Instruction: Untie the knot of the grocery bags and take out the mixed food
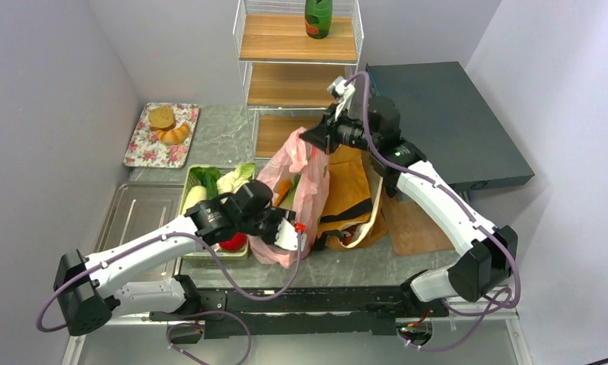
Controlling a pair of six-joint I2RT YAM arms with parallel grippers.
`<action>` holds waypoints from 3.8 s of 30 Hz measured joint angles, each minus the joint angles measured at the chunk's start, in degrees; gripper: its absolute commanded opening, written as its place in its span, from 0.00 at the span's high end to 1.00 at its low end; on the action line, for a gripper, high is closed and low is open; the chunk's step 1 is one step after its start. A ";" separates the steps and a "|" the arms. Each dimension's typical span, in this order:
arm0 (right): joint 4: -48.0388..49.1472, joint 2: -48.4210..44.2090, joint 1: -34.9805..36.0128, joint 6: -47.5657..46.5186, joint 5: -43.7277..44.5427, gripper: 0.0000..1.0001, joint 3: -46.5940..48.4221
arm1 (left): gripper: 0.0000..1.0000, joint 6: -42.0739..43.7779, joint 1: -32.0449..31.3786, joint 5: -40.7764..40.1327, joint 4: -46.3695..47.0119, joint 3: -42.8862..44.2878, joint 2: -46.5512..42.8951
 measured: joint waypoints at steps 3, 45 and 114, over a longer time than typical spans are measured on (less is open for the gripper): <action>0.48 0.55 -0.87 0.22 -0.17 1.00 5.18 | 0.53 3.26 0.57 -0.28 0.39 5.14 2.23; 2.45 -6.67 8.70 -2.56 4.72 1.00 -20.94 | 0.14 3.21 4.87 7.52 -1.20 -6.49 -3.32; -2.10 -3.08 8.50 -11.56 9.38 1.00 -16.15 | 0.03 -31.61 25.73 -24.11 -1.05 -1.95 -7.23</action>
